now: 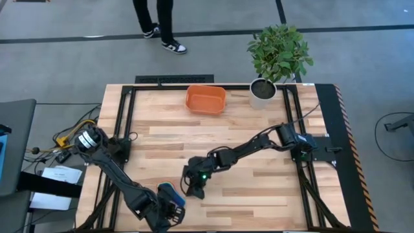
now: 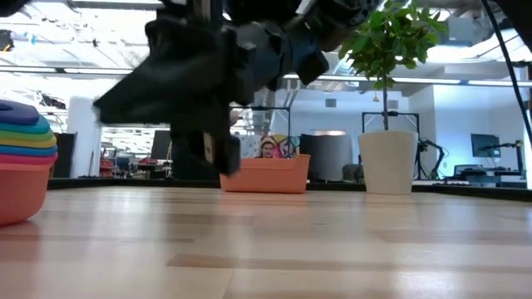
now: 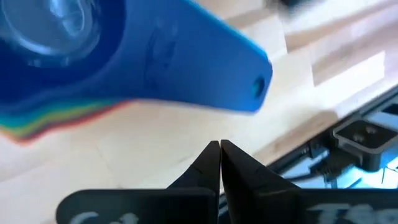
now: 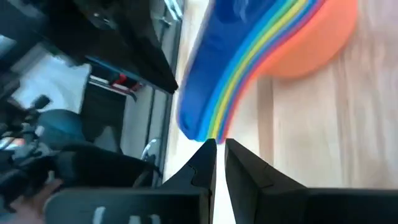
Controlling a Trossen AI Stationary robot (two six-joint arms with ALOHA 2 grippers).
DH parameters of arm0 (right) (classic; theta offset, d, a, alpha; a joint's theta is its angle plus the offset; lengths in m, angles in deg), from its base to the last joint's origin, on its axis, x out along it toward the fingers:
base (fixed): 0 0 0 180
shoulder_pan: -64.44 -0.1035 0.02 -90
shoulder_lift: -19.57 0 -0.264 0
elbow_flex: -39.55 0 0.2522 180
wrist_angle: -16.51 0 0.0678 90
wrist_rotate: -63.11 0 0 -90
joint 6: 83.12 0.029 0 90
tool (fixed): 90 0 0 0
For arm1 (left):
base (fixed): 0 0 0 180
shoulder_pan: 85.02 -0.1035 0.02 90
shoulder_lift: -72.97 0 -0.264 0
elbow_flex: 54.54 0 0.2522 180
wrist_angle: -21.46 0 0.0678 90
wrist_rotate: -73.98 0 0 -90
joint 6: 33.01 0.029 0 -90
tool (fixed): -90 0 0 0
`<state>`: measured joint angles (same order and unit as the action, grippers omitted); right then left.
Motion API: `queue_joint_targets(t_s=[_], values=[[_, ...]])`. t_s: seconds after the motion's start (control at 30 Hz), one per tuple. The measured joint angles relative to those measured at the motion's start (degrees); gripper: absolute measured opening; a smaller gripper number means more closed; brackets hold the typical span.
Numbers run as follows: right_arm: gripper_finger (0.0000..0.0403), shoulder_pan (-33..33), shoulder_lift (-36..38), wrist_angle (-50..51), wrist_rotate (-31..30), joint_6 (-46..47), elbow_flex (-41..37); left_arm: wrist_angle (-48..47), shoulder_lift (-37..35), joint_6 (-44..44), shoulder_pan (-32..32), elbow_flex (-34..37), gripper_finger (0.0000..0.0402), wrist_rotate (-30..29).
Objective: Nest measuring cups in basket
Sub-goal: Put the nested measuring cups into the orange bin
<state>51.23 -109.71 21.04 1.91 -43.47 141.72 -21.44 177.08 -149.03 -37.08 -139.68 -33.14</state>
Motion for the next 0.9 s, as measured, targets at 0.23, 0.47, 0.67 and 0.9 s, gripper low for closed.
queue_joint_targets(t_s=[0.23, 0.47, 0.67, 0.9], values=[[0.0081, 4.0, 3.1, -0.4, 5.8, -3.3, 0.1, -1.5, -0.4, -2.8, 2.6, 0.0, 0.0000, -0.1], [0.0196, 6.7, 2.7, -0.9, 7.0, -4.1, 0.1, -5.0, -0.4, -5.1, 3.0, 0.0, 0.0000, -1.5], [0.0289, 4.9, 1.2, -2.5, 6.3, -3.0, 0.1, -8.3, -0.3, -3.9, 2.8, 0.0, 0.0000, -1.9], [0.0306, 2.8, -1.7, -9.8, 7.3, 1.2, -0.1, -10.9, -0.3, -2.7, 2.5, 0.0, 0.0000, -1.7]])
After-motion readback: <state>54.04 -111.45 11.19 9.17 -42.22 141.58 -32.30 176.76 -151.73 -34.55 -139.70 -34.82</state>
